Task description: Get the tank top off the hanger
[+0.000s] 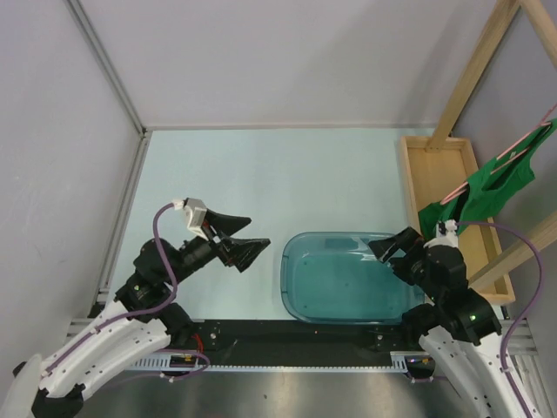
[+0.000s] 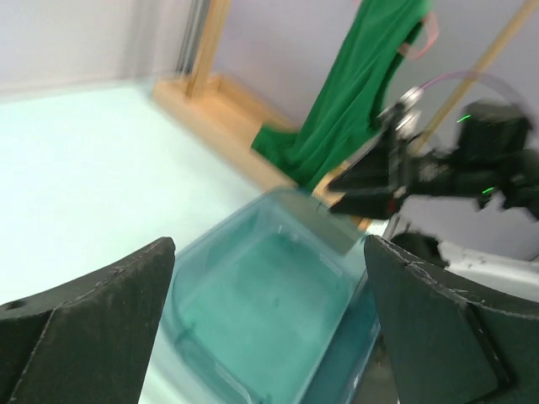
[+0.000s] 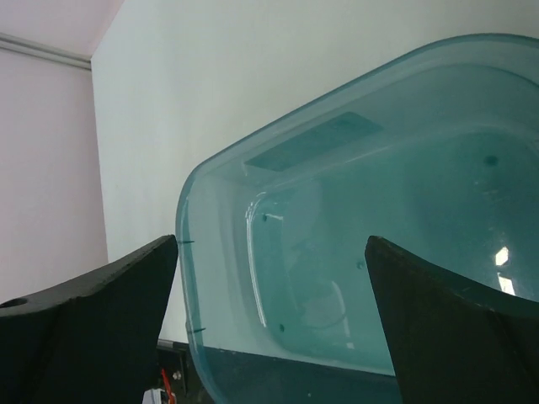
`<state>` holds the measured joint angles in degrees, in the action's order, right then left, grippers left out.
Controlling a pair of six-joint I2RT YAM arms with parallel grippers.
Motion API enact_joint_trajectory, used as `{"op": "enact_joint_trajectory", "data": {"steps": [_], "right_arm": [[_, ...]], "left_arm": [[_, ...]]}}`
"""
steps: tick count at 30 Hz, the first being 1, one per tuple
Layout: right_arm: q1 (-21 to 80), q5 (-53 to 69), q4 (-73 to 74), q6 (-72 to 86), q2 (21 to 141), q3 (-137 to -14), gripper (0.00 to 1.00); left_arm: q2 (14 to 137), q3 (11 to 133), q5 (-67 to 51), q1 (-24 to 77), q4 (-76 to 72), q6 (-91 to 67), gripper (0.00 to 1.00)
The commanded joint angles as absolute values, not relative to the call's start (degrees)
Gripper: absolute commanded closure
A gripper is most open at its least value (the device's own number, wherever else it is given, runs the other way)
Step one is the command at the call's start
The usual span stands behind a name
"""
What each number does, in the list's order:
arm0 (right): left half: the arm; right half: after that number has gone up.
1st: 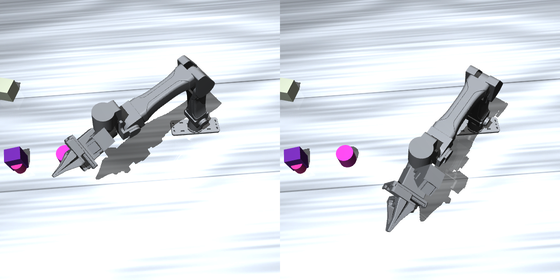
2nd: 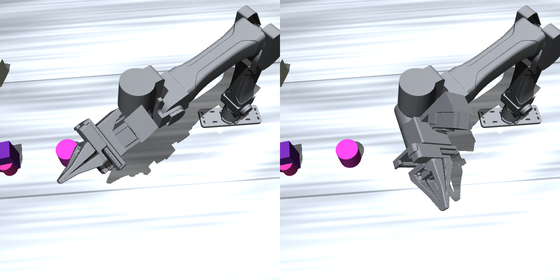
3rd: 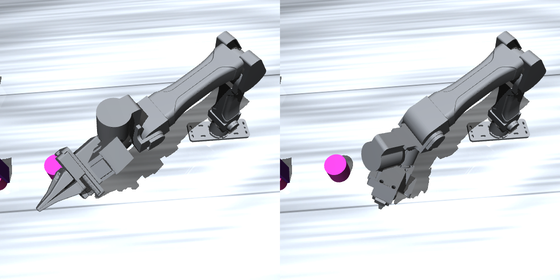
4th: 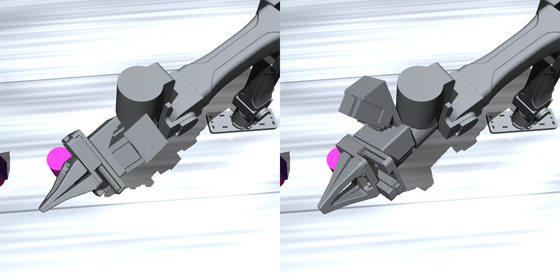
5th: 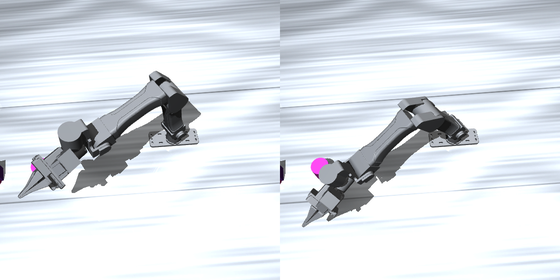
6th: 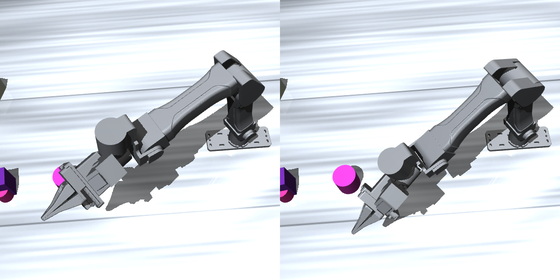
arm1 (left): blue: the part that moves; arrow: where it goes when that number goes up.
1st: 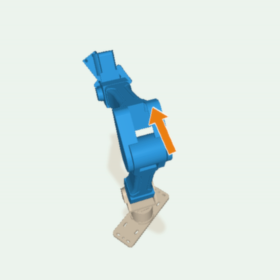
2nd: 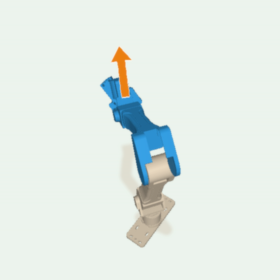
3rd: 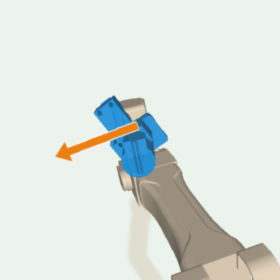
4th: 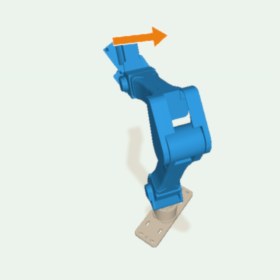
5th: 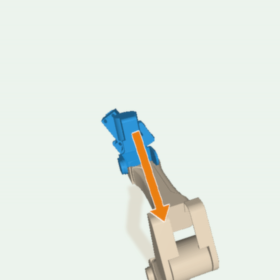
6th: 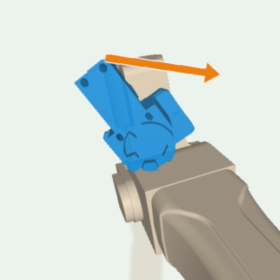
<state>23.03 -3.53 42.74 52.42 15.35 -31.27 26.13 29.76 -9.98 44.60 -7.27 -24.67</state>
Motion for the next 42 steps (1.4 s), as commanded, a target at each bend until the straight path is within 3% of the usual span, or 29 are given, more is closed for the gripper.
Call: {"op": "enact_joint_trajectory", "data": {"steps": [1,6,12,19,33,42], "right_arm": [[23.2,-4.4,47.5,50.3,14.2,-38.8,0.00],[23.2,-1.1,48.9,47.5,11.7,-44.4,0.00],[23.2,1.9,50.7,42.3,11.1,-51.9,0.00],[23.0,1.3,57.5,35.8,15.8,-71.1,0.00],[22.7,-31.2,67.7,32.3,40.5,-98.8,0.01],[14.0,-33.7,67.4,26.1,48.9,-101.6,0.01]], "left_arm": [[29.2,38.0,-7.6,44.3,7.6,-27.2,0.01],[32.5,41.4,-18.3,44.2,9.8,-25.8,0.01],[29.3,38.1,-13.5,44.2,5.0,-28.8,0.01],[31.9,39.4,-16.0,44.1,6.0,-27.9,0.00],[33.7,43.1,-18.1,44.1,10.9,-26.8,0.01],[34.9,43.9,-18.8,44.1,13.4,-25.7,0.01]]}}
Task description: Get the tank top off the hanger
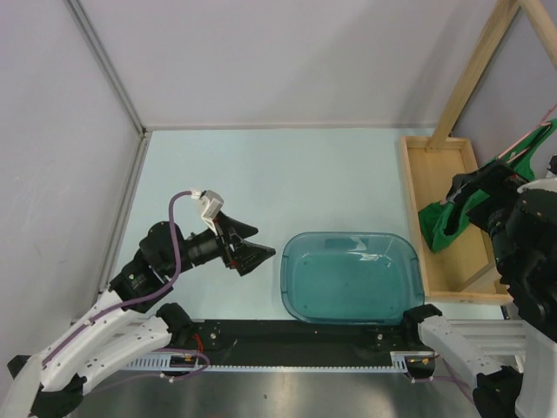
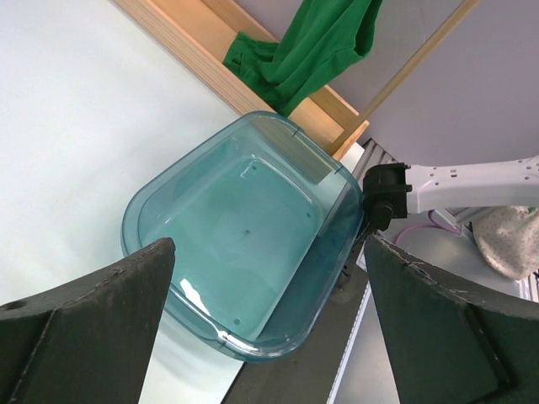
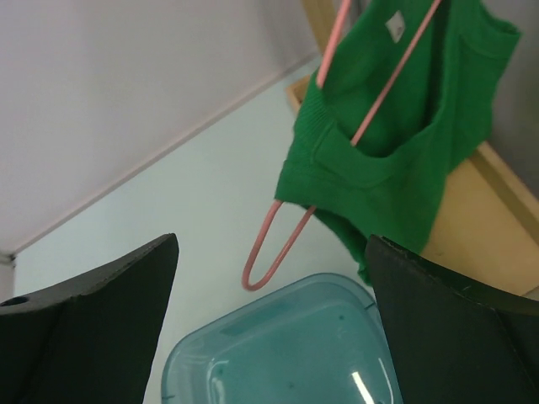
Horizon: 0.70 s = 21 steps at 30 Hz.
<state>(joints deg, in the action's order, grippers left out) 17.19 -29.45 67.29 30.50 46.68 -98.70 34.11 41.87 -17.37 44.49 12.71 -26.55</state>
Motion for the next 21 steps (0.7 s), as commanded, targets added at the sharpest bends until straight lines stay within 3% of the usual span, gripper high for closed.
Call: {"op": "enact_joint_trajectory", "data": {"steps": [1,10,15,21], "right_arm": [[13.3,-33.9,67.2,25.4,49.7,-102.9,0.01],[12.0,-40.1,64.3,20.8,58.5,-109.2,0.03],[12.0,-44.6,60.4,18.6,62.7,-110.4,0.17],[12.0,-50.4,57.2,17.8,67.1,-110.7,0.20]], "left_arm": [[35.0,43.9,-19.0,44.1,13.2,-25.9,0.01],[36.3,43.8,-20.3,44.1,12.9,-25.8,0.02],[36.9,44.5,-20.7,44.1,13.5,-25.4,0.07],[36.6,45.2,-20.9,44.1,15.0,-24.9,0.12]]}}
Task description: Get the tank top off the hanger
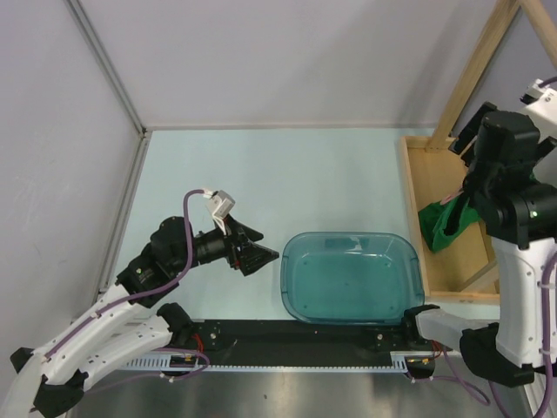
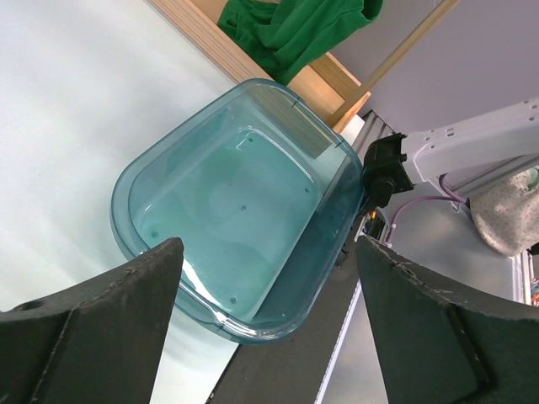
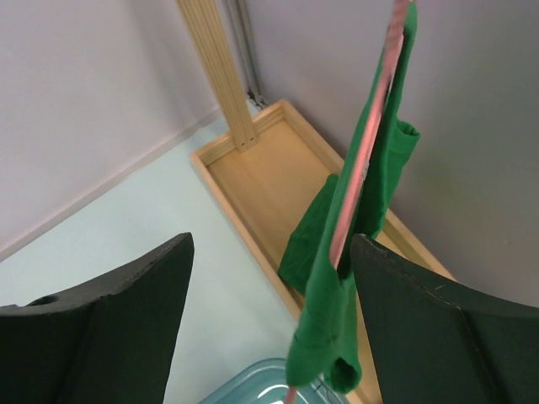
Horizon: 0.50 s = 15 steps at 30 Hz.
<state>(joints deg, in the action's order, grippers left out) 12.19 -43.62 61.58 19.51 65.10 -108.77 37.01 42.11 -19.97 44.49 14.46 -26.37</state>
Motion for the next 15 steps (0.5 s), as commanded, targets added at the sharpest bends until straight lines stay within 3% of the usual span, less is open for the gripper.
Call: {"op": "enact_joint_trajectory", "data": {"steps": [1,4,15], "right_arm": [[12.0,-51.1,57.0,18.4,67.5,-110.1,0.21],[12.0,-53.6,54.7,18.6,67.9,-107.4,0.22],[10.7,-57.1,49.0,21.4,68.0,-99.6,0.40]], "left_arm": [[36.3,45.3,-20.7,44.1,15.3,-24.7,0.12],[36.0,45.4,-20.6,44.1,15.7,-24.9,0.13],[38.7,49.0,-21.4,44.2,19.2,-22.9,0.19]]}}
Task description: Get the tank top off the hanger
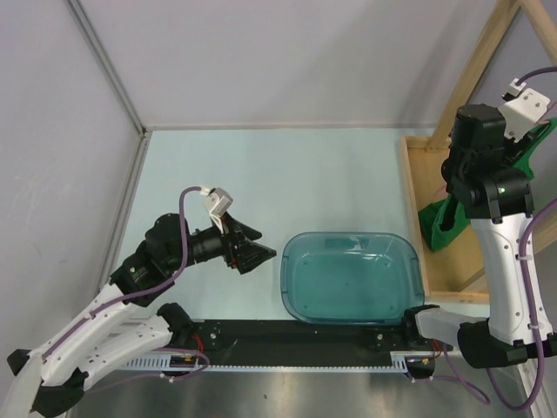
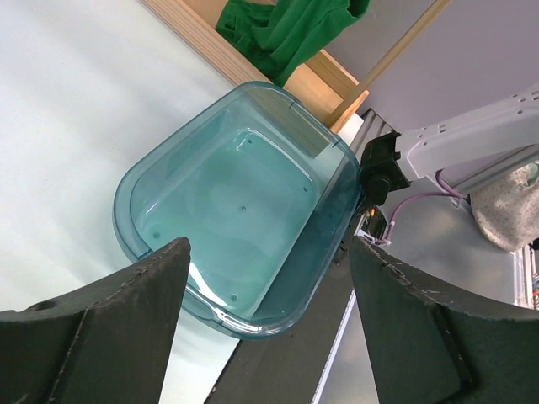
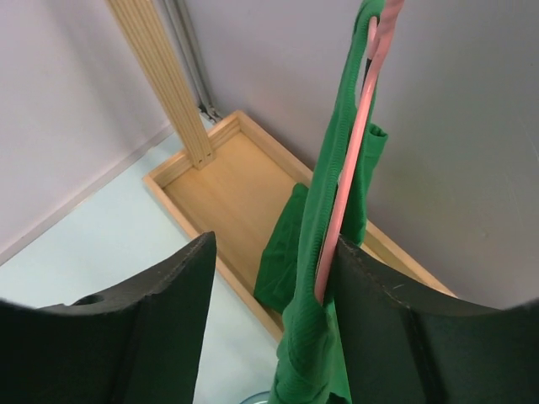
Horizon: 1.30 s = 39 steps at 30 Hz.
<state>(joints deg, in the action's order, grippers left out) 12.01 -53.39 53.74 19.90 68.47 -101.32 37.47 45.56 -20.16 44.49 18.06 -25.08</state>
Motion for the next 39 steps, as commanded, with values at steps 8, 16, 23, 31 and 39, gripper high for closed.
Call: {"op": "enact_joint_trajectory", "data": {"steps": [8,16,23,31,39], "right_arm": [[5.9,-54.4,46.8,20.9,67.8,-98.4,0.61],[5.7,-51.6,45.9,19.8,67.3,-101.7,0.88],[6.2,-49.3,47.3,17.3,69.5,-108.6,1.00],[14.5,-50.3,46.3,10.2,70.0,-114.4,1.00],[17.3,-27.4,38.5,3.3,65.0,-103.9,1.00]], "left_arm": [[44.0,53.3,-21.5,44.1,19.9,-20.7,0.25],[49.6,57.0,-21.7,44.1,18.1,-21.1,0.32],[51.7,57.7,-21.5,44.1,14.7,-23.0,0.35],[53.7,58.7,-20.4,44.1,12.4,-24.5,0.34],[55.5,61.5,-19.1,44.1,11.6,-24.4,0.22]]}}
